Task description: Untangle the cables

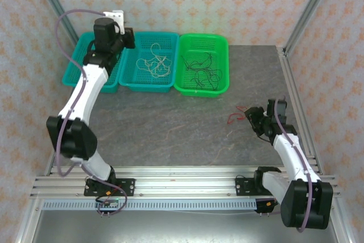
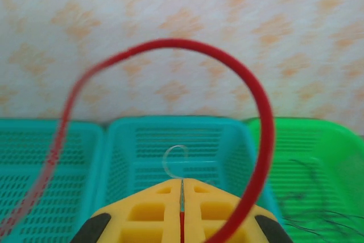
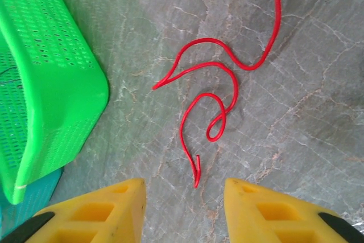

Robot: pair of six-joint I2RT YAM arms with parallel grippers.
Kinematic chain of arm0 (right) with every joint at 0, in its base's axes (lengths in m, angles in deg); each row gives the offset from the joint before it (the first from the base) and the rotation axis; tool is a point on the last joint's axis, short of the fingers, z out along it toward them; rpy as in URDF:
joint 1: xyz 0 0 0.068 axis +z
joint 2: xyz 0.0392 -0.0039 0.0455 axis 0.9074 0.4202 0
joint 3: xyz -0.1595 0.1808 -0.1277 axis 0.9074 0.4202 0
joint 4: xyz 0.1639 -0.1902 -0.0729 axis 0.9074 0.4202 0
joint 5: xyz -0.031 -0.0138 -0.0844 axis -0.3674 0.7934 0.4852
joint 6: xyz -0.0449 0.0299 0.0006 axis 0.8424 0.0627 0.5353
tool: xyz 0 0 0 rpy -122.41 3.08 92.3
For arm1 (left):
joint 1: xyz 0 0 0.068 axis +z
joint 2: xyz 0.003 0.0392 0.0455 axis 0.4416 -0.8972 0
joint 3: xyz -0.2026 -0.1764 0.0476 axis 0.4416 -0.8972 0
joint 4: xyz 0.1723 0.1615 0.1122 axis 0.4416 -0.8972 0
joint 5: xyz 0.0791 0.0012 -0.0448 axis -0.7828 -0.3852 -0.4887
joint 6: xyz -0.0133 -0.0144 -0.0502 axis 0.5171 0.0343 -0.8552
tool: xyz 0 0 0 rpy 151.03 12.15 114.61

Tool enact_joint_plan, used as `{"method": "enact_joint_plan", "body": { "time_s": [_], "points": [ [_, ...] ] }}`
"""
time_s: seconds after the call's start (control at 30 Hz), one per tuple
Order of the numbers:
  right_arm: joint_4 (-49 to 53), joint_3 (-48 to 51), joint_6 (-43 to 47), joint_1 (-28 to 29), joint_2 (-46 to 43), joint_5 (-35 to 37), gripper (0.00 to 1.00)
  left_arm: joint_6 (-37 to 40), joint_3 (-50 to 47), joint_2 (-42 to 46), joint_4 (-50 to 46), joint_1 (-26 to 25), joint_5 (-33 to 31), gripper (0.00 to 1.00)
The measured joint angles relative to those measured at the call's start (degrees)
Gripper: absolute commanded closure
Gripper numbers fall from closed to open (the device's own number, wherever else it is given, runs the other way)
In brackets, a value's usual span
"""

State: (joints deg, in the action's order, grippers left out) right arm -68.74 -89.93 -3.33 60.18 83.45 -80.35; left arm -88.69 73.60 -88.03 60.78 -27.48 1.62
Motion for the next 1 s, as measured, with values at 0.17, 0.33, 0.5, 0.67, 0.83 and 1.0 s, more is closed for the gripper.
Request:
{"method": "enact_joint_plan", "body": {
  "time_s": [0.17, 0.33, 0.5, 0.67, 0.83, 1.0],
  "points": [
    [0.5, 0.0, 0.04, 0.0, -2.64, -0.02, 0.59, -0.66, 5.75, -12.37, -3.58, 8.55, -1.14, 1.0],
    [2.25, 0.0, 0.26, 0.0, -3.96, -0.02, 0.58, -1.66, 10.56, -21.35, -8.79, 14.56, -1.49, 0.52],
    [2.56, 0.0, 0.07, 0.0, -4.0, -0.02, 0.58, -4.39, 10.6, -20.72, -11.72, 15.85, -0.57, 0.02],
    [2.54, 0.0, 0.04, 0.0, -2.97, -0.02, 0.58, -9.05, 2.91, -10.54, -11.1, 15.63, 2.82, 0.0],
    [2.54, -0.79, 0.04, 0.0, -1.33, 0.26, 0.57, -14.67, -9.7, 6.32, -5.75, 13.4, 6.91, 0.0],
    [2.14, -1.64, 0.02, 0.0, -0.46, 2.21, 0.54, -15.85, -17.55, 19.28, -2.12, -1.73, 9.11, 0.0]
  ]
}}
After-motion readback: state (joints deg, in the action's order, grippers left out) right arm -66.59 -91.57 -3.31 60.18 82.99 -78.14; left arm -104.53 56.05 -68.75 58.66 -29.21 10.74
